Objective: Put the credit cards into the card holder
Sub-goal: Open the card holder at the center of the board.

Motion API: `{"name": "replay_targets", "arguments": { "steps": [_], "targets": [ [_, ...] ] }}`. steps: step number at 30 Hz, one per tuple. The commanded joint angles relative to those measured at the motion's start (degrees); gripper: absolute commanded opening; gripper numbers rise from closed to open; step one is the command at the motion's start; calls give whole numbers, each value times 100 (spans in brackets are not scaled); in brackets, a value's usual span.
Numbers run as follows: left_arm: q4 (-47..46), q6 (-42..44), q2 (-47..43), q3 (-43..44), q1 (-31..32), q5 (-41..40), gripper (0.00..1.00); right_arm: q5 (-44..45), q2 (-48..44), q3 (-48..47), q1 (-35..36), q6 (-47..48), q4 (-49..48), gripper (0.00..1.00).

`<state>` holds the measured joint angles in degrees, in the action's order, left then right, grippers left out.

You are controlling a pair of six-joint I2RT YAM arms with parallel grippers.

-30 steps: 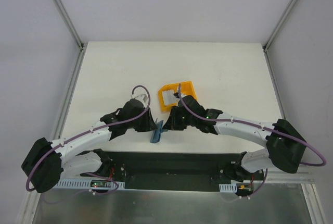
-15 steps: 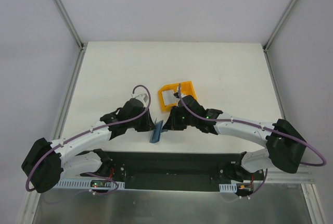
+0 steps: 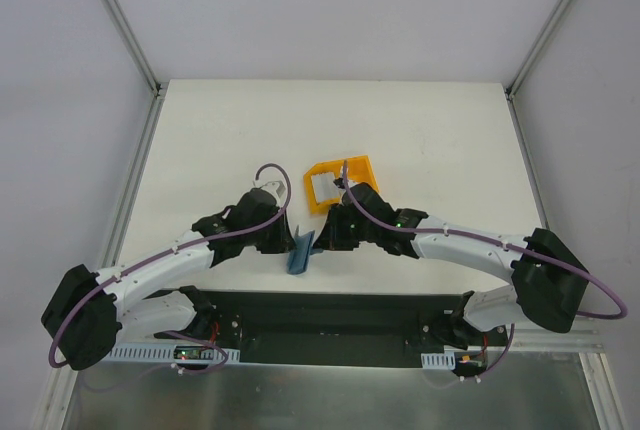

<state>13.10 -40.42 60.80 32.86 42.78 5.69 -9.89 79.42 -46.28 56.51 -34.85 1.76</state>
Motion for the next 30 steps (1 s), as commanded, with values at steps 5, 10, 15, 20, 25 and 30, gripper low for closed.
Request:
{"name": "replay_targets", "arguments": {
  "steps": [5,10,15,20,25,30],
  "targets": [
    [149,79,-76,142,37,-235,0,22,-242,-232,44,101,9,1],
    [140,-167,-138,-165,37,-384,0,-118,-260,-407,53,180,-53,1],
    [131,-466,-322,-464,37,-534,0,-347,12,-697,88,242,-150,1],
    [140,-651,-533,-649,46,-534,0,-383,390,-909,88,286,-36,1],
    [140,-669,-806,-702,46,-543,0,267,66,-524,36,418,597,1],
    [131,-625,-868,-676,46,-499,0,523,-339,425,-166,313,641,1]
  ]
}}
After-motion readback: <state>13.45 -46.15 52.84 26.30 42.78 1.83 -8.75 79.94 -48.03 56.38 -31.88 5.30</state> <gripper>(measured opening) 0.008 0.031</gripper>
